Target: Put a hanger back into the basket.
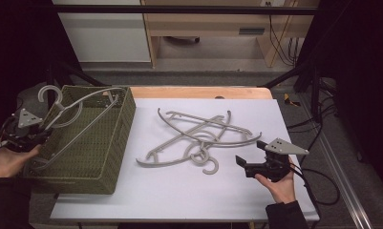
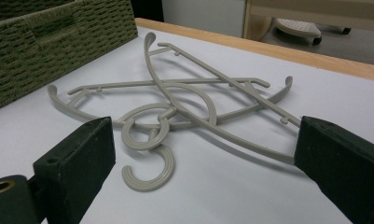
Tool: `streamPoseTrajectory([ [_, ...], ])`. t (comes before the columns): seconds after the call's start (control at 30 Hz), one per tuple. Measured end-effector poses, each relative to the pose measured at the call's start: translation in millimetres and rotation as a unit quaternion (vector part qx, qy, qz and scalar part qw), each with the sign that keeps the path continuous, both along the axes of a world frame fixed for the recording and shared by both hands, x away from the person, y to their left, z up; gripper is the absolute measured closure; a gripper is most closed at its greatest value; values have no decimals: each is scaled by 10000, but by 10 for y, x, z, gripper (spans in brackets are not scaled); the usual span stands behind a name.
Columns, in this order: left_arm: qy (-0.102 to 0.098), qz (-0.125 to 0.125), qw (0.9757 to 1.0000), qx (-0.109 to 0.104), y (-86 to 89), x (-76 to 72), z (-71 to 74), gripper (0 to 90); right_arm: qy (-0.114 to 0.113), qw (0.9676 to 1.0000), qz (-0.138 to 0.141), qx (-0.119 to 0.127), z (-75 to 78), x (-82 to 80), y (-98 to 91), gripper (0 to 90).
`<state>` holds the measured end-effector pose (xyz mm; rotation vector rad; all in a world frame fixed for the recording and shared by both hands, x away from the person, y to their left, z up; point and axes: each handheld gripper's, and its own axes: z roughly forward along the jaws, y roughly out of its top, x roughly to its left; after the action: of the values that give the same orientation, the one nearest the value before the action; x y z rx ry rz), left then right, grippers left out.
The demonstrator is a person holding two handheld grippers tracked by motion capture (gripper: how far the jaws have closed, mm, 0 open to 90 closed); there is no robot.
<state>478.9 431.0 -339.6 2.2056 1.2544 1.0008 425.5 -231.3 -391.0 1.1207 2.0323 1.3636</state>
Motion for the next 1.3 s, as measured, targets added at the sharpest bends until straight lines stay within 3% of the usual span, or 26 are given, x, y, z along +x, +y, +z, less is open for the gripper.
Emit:
streamPoseTrajectory([
  [0.13, 224, -53, 9996, 136, -81, 62, -116, 813, 15, 10000, 15, -20, -7, 3, 8, 54],
  [0.4, 657, 59, 9977, 183, -183, 178, -367, 810, 25, 10000, 41, -40, -11, 4, 13, 55],
  [0.6, 1068, 265, 9939, 3, -156, 227, -457, 798, 44, 9999, 80, -69, -15, 7, 18, 59],
  [0.7, 1079, 348, 9935, -13, -151, 229, -436, 784, 32, 9999, 109, -78, -16, 8, 18, 62],
  [0.87, 931, 395, 9948, -157, -131, 165, -363, 740, 19, 9999, 118, -59, 2, 2, 9, 67],
  [1.1, 449, 33, 9965, -710, -241, -32, -189, 632, -25, 9999, 102, -29, 31, 1, -2, 68],
  [1.17, 316, -164, 9953, -897, -301, -97, -154, 595, -41, 9999, 99, -9, 39, -2, -9, 66],
  [1.3, -27, -474, 9898, -1341, -467, -219, -129, 499, -59, 9999, 112, 31, 53, -7, -22, 64],
])
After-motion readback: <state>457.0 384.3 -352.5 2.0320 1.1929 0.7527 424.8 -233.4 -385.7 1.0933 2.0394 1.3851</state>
